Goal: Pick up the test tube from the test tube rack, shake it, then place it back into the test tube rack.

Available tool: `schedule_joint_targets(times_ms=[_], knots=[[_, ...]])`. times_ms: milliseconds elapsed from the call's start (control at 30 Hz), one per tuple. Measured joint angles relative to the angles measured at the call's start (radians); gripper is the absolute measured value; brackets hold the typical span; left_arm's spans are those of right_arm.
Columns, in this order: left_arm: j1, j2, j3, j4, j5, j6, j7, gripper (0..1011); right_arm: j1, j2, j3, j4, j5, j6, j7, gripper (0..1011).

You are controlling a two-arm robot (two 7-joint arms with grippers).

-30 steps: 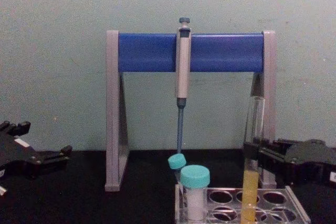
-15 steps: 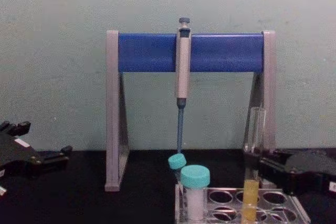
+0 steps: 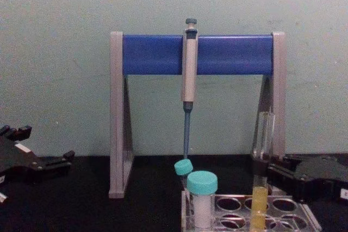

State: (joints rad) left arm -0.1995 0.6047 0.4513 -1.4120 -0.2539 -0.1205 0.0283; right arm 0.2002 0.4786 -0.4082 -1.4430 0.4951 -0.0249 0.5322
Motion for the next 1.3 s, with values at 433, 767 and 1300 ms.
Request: schedule_joint_targets(times_ms=[433,767,1300], knots=[[0.0,0.0,0.0,0.0,0.0,0.0,0.0,1010,0.0,0.0,0.001,0.0,0.0,0.002,0.001,566],[0.0,0.0,0.0,0.0,0.0,0.0,0.0,1010,0.0,0.0,0.001,0.0,0.001,0.001,0.002,868],[0.0,0.0,0.0,0.0,0.0,0.0,0.0,1010,-0.015,0.013,0.007,-0.028,-0.006,-0.006,-0.006,1000]])
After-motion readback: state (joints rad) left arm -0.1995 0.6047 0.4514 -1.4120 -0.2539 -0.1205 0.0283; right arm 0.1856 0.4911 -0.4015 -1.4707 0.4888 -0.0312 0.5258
